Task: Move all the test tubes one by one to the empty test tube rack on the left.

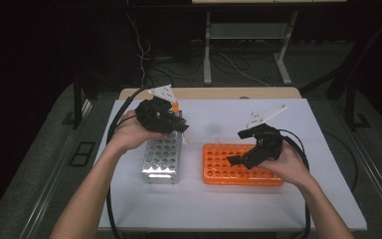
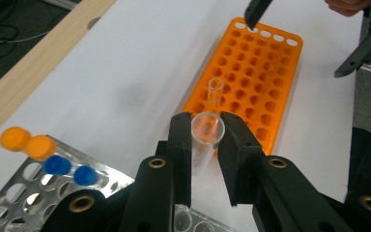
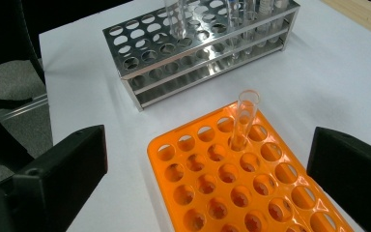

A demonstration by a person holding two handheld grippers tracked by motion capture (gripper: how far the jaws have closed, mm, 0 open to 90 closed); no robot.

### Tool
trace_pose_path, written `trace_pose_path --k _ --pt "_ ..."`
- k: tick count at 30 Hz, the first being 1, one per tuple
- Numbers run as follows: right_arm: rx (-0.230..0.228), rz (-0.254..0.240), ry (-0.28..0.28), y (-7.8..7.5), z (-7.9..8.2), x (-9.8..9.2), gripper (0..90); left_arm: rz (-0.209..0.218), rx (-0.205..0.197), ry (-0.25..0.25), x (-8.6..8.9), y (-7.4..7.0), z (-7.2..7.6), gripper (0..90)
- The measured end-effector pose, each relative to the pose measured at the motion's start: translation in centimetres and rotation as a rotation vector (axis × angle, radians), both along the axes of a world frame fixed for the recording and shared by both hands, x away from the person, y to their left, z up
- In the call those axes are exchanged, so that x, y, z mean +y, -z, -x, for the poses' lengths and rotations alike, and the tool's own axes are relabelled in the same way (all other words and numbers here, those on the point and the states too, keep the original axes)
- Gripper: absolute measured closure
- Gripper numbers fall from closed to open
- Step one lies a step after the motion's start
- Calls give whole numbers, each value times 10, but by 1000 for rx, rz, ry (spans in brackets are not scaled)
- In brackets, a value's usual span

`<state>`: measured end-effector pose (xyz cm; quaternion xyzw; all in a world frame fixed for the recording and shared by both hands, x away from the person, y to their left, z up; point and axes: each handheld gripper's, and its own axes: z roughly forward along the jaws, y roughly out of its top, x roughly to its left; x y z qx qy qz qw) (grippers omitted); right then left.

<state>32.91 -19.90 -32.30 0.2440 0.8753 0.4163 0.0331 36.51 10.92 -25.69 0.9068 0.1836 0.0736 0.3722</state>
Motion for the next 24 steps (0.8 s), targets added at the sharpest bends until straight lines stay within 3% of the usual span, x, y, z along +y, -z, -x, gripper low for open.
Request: trace_pose_path --k 10,24 --pt "4 -5 7 4 3 -11 3 -9 -21 -64 14 -5 -13 744" --pt "10 -34 36 11 9 -29 3 -12 -22 -126 23 6 -31 744"
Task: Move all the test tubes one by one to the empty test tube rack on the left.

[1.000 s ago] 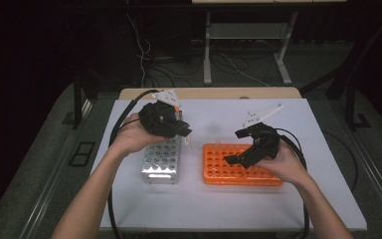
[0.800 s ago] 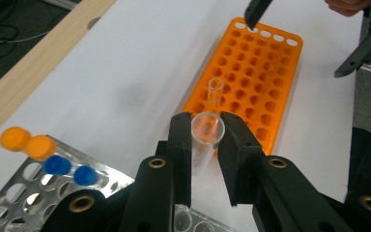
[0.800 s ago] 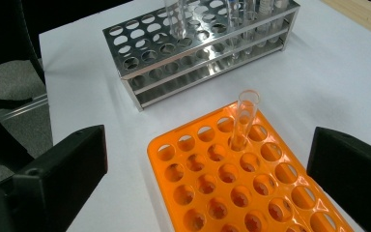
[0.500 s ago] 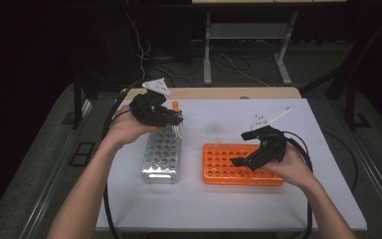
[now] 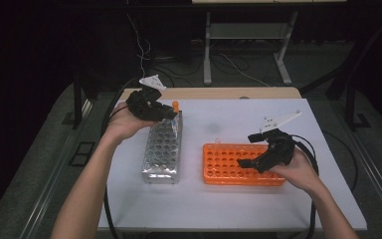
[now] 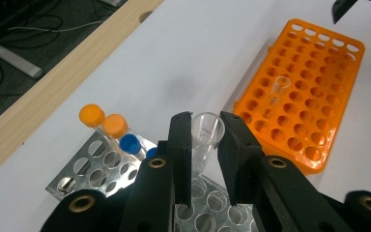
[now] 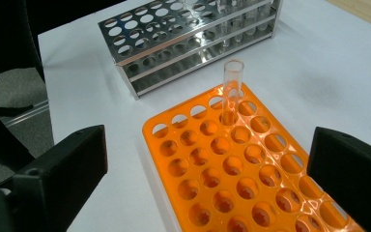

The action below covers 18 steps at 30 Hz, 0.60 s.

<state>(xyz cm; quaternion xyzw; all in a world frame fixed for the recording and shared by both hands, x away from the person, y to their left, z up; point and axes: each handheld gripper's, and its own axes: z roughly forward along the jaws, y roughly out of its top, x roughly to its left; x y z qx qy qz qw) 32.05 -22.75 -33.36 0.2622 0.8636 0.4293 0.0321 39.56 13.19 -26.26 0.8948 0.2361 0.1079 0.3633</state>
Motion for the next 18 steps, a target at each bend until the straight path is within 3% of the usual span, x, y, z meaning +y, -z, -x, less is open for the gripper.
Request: trace_pose_path --k 18 --pt "19 -40 42 18 11 -22 3 -11 13 -26 0 29 -13 744"
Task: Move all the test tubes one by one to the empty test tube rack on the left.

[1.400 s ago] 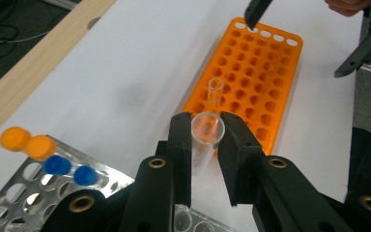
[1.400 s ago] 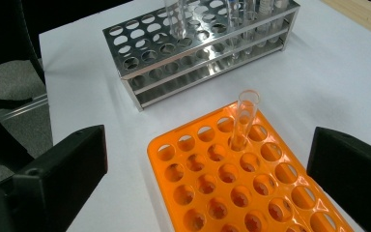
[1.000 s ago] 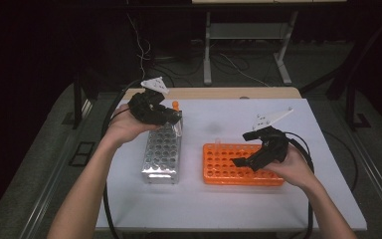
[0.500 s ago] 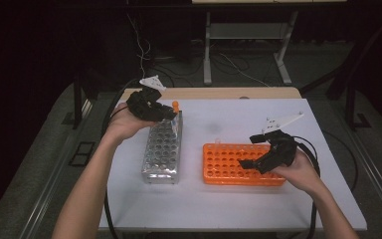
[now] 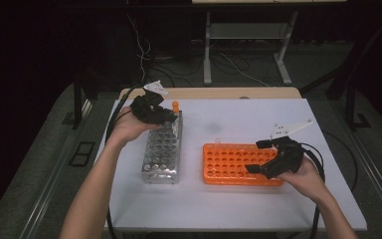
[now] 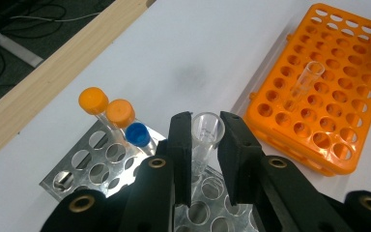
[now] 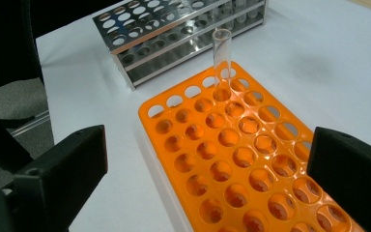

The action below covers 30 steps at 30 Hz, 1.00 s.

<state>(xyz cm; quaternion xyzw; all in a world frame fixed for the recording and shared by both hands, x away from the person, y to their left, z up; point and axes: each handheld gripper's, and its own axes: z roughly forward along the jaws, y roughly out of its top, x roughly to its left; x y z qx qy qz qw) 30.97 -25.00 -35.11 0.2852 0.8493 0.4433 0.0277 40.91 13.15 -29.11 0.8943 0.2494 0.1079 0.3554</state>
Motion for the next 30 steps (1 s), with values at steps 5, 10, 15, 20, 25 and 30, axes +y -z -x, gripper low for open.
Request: trace_pose_path --k 5,10,15,20,25,30 --pt "5 -1 3 4 2 -3 3 -5 12 -12 2 10 -4 745" --pt "6 -7 10 6 4 -6 3 0 25 -21 4 18 -6 744" --pt "10 -10 13 9 5 -8 3 -3 29 -19 4 26 -7 744" --pt "18 -13 18 12 6 -9 3 -4 41 -21 4 35 -7 745" --pt "18 -14 18 15 6 -11 3 -15 44 -11 2 41 -7 744" --pt "24 -16 22 16 7 -12 3 -21 47 -13 2 46 -6 744"
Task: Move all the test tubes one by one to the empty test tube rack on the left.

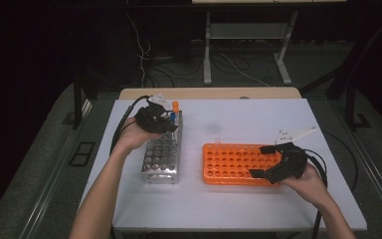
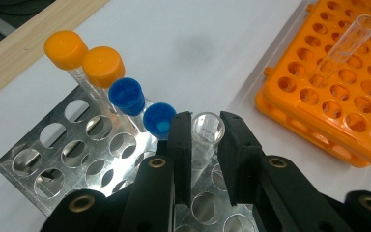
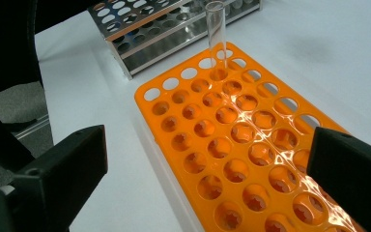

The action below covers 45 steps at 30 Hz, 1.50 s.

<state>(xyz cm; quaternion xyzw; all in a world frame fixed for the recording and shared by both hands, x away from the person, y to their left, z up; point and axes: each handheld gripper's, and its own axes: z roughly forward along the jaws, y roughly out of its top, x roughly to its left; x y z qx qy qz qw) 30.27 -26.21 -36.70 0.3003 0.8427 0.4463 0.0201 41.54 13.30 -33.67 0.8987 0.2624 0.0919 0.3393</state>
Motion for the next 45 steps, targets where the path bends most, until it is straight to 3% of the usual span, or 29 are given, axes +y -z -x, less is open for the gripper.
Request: trace_pose_path --k 4,9,27,31,42,45 --pt "-1 -3 1 1 0 -1 3 0 11 -3 0 2 0 739" --pt "3 -5 4 3 0 -2 3 18 55 -1 0 0 2 680" --pt "8 0 9 3 -2 -3 3 89 34 -11 16 -25 22 562" --pt "4 9 5 0 -5 -1 3 122 32 -11 20 -32 31 474" --pt "1 35 -20 -8 -13 12 3 158 30 -18 20 -42 54 151" --pt "1 44 -25 -10 -17 15 3 168 20 -14 20 -42 61 112"
